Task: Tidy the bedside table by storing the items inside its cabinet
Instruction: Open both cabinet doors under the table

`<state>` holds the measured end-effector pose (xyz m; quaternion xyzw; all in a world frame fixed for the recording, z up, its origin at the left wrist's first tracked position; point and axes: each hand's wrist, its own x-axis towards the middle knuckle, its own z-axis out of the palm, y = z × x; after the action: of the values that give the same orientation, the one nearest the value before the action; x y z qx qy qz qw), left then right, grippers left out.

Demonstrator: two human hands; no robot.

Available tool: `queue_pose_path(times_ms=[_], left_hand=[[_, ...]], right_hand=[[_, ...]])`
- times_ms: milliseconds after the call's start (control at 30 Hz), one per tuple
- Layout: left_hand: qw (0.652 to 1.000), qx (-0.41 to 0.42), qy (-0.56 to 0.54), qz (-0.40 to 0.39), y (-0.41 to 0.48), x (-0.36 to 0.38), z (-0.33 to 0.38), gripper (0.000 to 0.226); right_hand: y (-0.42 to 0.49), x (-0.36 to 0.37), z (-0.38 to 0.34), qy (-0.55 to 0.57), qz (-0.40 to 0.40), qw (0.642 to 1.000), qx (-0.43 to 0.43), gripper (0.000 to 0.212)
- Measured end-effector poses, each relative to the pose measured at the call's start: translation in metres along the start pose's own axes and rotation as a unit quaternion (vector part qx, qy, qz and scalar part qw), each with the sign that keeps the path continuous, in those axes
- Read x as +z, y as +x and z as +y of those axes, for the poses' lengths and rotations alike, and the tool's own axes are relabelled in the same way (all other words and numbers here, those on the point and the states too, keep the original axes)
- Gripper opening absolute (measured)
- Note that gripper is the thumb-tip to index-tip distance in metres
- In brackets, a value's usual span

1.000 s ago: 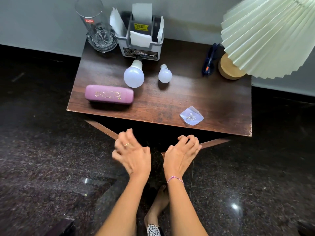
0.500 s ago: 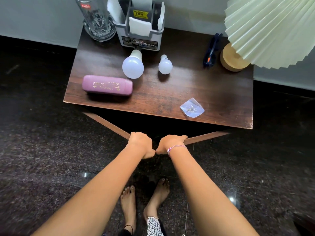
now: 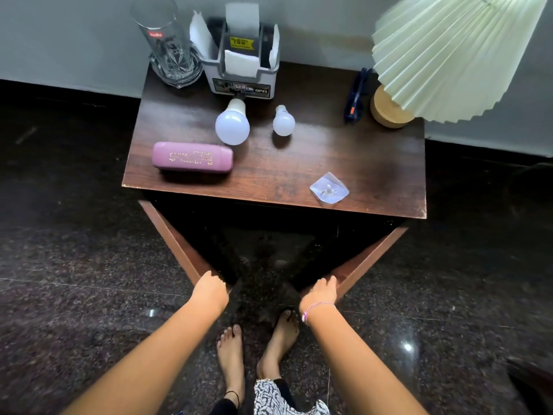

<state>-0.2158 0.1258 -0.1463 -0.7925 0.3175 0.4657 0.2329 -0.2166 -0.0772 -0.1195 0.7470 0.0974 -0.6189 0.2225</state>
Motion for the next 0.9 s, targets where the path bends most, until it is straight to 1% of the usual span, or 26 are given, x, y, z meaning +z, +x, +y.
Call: queue_pose_path(times_ms=[100, 167, 233, 267, 300, 333, 400, 433, 467, 500, 567, 600, 667, 767, 900], left_hand=[[1.000, -0.009, 0.008, -0.025, -0.018, 0.028, 0.001, 0.040], [0.998, -0.032, 0.003, -0.053, -0.029, 0.043, -0.005, 0.043], [0.997, -0.042, 0.021, -0.067, -0.039, 0.056, -0.013, 0.047], [0.997, -0.036, 0.011, -0.064, -0.041, 0.057, -0.009, 0.048], [0.997, -0.035, -0.026, -0.064, -0.041, 0.054, 0.005, 0.047], [0.993, -0.049, -0.093, -0.061, -0.036, 0.052, 0.033, 0.046], [0.972, -0.099, -0.211, -0.010, -0.023, 0.057, 0.092, 0.044], [0.957, -0.123, -0.263, -0.006, -0.012, 0.063, 0.117, 0.045], [0.946, -0.145, -0.288, 0.010, -0.005, 0.067, 0.134, 0.045], [0.932, -0.164, -0.322, 0.031, -0.001, 0.071, 0.141, 0.045], [0.884, -0.219, -0.411, 0.035, 0.003, 0.072, 0.141, 0.044], [0.867, -0.225, -0.441, 0.046, 0.005, 0.073, 0.140, 0.044], [0.848, -0.236, -0.474, 0.033, 0.004, 0.070, 0.143, 0.043], [0.850, -0.241, -0.468, 0.014, 0.007, 0.072, 0.147, 0.044], [0.843, -0.241, -0.481, 0.035, 0.005, 0.073, 0.146, 0.044]], right_hand=[[0.013, 0.038, 0.000, -0.053, -0.022, 0.998, 0.023, 0.072], [0.025, 0.065, 0.002, -0.093, -0.020, 0.994, 0.047, 0.071], [0.034, 0.092, 0.006, -0.126, -0.004, 0.990, 0.065, 0.069], [0.037, 0.104, 0.010, -0.136, 0.003, 0.988, 0.069, 0.069], [0.038, 0.114, 0.015, -0.143, 0.008, 0.987, 0.071, 0.069], [0.038, 0.122, 0.020, -0.150, 0.013, 0.986, 0.073, 0.069], [0.037, 0.136, 0.030, -0.175, 0.024, 0.981, 0.073, 0.076], [0.036, 0.141, 0.034, -0.188, 0.028, 0.979, 0.072, 0.081], [0.035, 0.146, 0.037, -0.196, 0.030, 0.977, 0.073, 0.084], [0.034, 0.150, 0.040, -0.198, 0.030, 0.977, 0.075, 0.083], [0.034, 0.157, 0.044, -0.198, 0.038, 0.976, 0.082, 0.075], [0.034, 0.160, 0.046, -0.201, 0.042, 0.975, 0.084, 0.072], [0.035, 0.164, 0.048, -0.211, 0.044, 0.973, 0.085, 0.070], [0.035, 0.166, 0.051, -0.221, 0.049, 0.971, 0.079, 0.071], [0.033, 0.170, 0.057, -0.219, 0.053, 0.971, 0.075, 0.072]])
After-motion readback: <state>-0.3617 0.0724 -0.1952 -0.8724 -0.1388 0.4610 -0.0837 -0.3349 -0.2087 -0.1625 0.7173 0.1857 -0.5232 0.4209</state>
